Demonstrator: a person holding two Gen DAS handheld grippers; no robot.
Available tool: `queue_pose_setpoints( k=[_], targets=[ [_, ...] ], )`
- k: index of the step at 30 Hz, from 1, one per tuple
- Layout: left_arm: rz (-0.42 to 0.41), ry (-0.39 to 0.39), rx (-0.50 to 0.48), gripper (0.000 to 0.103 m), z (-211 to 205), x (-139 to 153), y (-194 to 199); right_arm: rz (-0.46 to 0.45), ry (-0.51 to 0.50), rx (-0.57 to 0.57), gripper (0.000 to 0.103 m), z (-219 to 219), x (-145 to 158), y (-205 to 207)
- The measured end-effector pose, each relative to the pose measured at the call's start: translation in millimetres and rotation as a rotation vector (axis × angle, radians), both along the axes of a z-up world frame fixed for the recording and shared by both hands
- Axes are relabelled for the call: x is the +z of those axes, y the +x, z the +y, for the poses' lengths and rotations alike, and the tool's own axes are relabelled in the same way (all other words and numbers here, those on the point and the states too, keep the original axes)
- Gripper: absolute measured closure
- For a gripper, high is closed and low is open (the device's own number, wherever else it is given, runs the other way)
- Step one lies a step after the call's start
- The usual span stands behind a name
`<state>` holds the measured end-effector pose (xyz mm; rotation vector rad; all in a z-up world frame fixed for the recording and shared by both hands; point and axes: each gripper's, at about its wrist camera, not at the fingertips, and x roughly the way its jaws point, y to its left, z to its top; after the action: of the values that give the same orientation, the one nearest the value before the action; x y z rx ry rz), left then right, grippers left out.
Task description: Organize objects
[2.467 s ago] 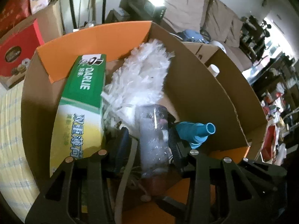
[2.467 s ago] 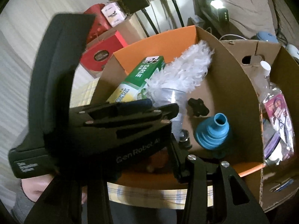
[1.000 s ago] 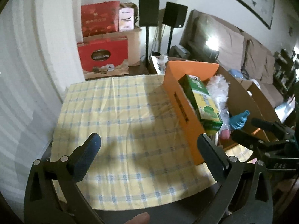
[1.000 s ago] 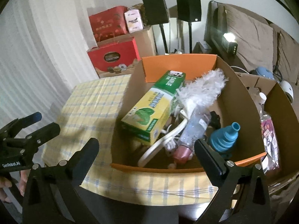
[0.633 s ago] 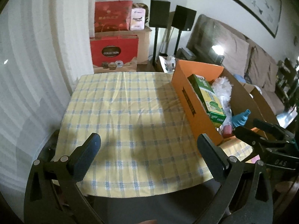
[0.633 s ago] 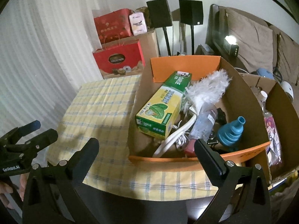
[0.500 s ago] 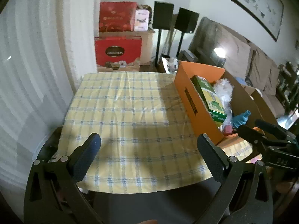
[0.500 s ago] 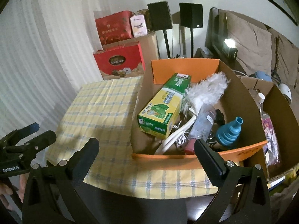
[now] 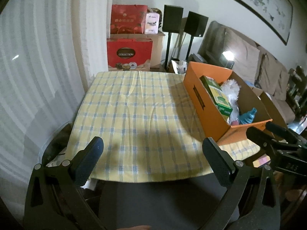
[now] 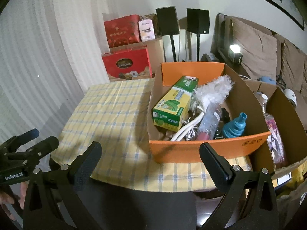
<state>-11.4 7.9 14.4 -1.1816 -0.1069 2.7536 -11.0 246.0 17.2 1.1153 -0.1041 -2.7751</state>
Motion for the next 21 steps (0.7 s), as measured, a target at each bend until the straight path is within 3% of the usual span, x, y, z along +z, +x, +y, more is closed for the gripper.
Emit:
queue_pose_setpoints(
  k=[10, 21],
  targets=[
    [0.007, 0.004, 0.008, 0.000, -2, 2, 30, 0.022, 0.015, -0.026, 0.000, 0, 0, 27],
    [0.013, -0.013, 0.015, 0.000, -1, 1, 38, 0.034, 0.018, -0.044, 0.000, 3, 1, 43]
  ],
)
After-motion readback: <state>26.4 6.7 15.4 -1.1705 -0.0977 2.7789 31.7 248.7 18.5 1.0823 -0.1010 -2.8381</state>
